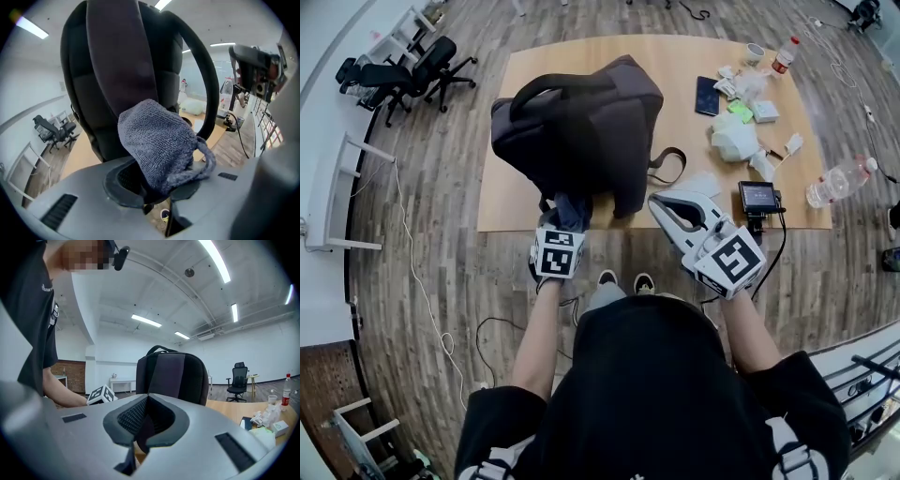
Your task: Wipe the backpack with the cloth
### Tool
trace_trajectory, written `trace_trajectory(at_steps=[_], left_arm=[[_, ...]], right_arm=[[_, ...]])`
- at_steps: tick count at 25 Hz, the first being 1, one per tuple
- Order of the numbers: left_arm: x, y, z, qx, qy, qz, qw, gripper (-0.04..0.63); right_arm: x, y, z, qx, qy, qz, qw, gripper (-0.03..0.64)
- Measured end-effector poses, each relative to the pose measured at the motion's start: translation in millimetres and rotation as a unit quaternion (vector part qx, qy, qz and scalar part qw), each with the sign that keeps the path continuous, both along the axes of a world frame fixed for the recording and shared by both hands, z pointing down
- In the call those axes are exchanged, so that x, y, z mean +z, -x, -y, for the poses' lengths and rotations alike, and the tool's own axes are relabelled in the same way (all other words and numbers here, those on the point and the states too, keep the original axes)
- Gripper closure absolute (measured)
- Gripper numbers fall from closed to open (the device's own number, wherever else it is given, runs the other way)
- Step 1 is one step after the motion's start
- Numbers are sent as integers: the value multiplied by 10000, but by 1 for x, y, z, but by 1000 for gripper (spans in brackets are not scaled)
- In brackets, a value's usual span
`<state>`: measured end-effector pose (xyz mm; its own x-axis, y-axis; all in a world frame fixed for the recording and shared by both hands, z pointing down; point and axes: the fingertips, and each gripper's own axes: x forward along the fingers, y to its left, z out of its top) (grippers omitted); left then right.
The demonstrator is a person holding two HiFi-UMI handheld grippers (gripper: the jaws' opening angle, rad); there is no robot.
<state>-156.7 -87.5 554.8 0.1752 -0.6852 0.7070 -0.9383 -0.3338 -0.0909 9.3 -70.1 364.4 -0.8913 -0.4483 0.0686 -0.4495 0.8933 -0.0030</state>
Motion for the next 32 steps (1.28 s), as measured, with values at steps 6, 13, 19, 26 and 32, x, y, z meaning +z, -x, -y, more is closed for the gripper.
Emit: trace_trajectory(at_steps=[6,13,19,26,32], left_arm=[[58,-1,-21,-27,313,134,9994,497],[47,-22,-37,141,335,-219,9991,497],[-123,-71,-20,858,-1139,-1125,9834,497],[-240,-119,6,1545,-1974,-1523,9560,497],[-285,-122,33,1601,-2196,-1470,9511,497]], right_arm=[[6,-10,2,98,93,-69,9999,607],[15,-12,-1,-88,121,166,9997,606],[34,-12,26,-572,703,1031,9905,357],[98,40,29,-1981,1342,379,9702,333],[97,43,-9,-2499,1879,642,9477,552]])
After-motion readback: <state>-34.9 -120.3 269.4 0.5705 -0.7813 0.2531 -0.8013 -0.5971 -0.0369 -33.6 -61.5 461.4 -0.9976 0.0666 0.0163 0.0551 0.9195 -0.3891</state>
